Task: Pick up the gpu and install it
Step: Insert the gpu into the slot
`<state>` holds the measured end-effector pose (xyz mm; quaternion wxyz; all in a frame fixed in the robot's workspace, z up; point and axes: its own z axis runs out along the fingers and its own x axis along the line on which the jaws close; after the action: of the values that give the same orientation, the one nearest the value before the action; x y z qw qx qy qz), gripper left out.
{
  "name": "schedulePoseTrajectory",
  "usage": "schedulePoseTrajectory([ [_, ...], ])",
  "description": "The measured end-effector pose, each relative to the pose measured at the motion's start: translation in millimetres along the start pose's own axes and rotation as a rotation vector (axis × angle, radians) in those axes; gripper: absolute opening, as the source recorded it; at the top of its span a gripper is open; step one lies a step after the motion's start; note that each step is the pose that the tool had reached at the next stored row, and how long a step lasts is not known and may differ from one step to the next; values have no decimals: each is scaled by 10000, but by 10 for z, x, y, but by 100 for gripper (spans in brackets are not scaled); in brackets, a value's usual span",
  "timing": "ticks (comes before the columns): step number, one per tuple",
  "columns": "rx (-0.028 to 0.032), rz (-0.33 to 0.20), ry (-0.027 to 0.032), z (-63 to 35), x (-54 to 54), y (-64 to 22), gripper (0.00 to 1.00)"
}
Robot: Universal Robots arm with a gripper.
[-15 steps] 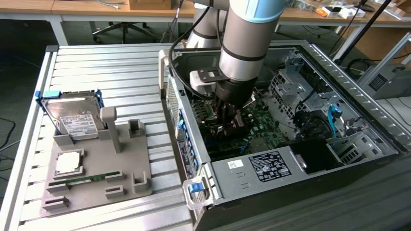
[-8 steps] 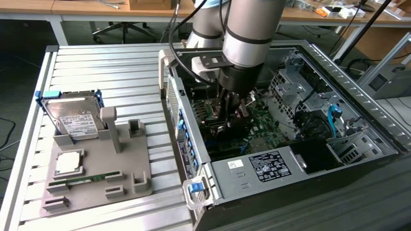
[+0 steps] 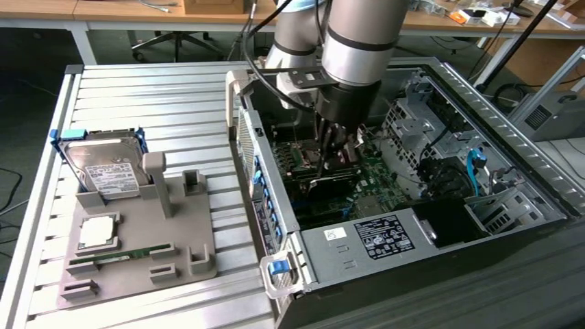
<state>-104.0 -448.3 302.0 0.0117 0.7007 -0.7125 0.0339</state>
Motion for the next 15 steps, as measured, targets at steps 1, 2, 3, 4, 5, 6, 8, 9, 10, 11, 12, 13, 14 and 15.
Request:
schedulePoseTrajectory([
  [1, -61, -83, 20, 6, -1, -60, 14],
  [2, -157, -133, 42, 18, -4, -162, 11],
  [3, -198, -159, 48, 25, -5, -245, 11],
  [4, -220, -167, 50, 30, -6, -298, 11],
  [5, -239, -175, 53, 34, -7, -343, 11],
  [6, -268, -186, 57, 40, -9, -409, 11],
  [8, -322, -197, 61, 50, -11, -528, 11],
  [9, -383, -201, 60, 58, -13, -614, 11],
  [10, -427, -205, 59, 65, -14, -672, 11],
  [11, -459, -207, 60, 68, -15, -714, 11],
  [12, -494, -209, 61, 70, -16, -769, 11],
  [13, -517, -210, 62, 72, -17, -813, 11],
  [14, -544, -213, 61, 75, -18, -870, 11],
  [15, -559, -214, 62, 76, -18, -902, 11],
])
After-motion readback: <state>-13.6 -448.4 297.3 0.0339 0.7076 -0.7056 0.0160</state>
